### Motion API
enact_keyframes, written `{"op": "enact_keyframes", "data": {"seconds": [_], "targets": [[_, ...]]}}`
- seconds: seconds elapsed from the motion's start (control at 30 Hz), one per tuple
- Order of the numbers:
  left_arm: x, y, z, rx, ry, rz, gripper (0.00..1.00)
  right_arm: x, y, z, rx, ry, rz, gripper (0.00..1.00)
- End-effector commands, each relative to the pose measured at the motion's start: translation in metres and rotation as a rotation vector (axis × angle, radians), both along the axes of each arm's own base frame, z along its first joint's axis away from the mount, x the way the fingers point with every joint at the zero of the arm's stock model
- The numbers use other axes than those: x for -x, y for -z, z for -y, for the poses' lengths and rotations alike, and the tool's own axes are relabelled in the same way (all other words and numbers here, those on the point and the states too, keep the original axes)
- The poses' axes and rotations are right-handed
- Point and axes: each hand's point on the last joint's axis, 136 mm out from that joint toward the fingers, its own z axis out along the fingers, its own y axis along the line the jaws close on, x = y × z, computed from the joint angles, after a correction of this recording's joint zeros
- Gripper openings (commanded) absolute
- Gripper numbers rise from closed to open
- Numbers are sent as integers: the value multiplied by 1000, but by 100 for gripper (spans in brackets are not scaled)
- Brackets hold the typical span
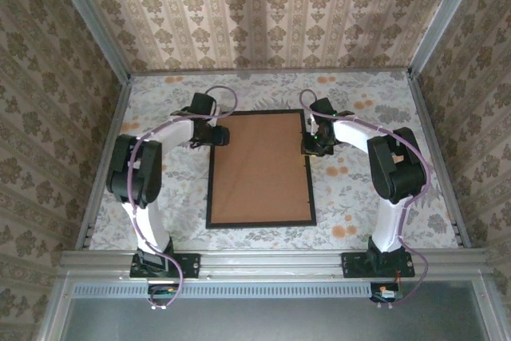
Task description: Put the photo into the frame
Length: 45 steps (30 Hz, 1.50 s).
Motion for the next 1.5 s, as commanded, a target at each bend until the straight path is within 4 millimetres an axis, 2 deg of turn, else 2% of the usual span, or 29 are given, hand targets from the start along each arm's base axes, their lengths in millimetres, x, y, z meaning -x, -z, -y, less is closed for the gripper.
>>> {"op": "enact_keyframes", "data": {"seconds": [0.0,0.23,0.33,0.43,0.6,0.7,0.93,1.07,1.47], "targets": [[-2,-26,-6,90,-53,57,57,2,19,-6,15,-10,-30,19],[28,-30,-48,131,-195,62,57,1,17,-6,16,-6,-24,19],[45,-29,-57,171,-234,45,57,0,18,-5,16,-2,-25,19],[62,-21,-55,201,-234,5,56,0,19,-5,15,1,-25,19],[86,-3,-40,275,-209,-102,54,0,19,-4,14,3,-26,19],[98,6,-38,254,-198,-135,52,-1,19,-4,13,4,-24,19],[112,15,-31,234,-153,-181,42,1,21,-3,14,3,-29,19],[117,19,-37,202,-160,-188,38,1,21,-2,15,3,-30,19],[139,29,-37,169,-141,-252,33,1,20,-2,12,4,-29,19]]}}
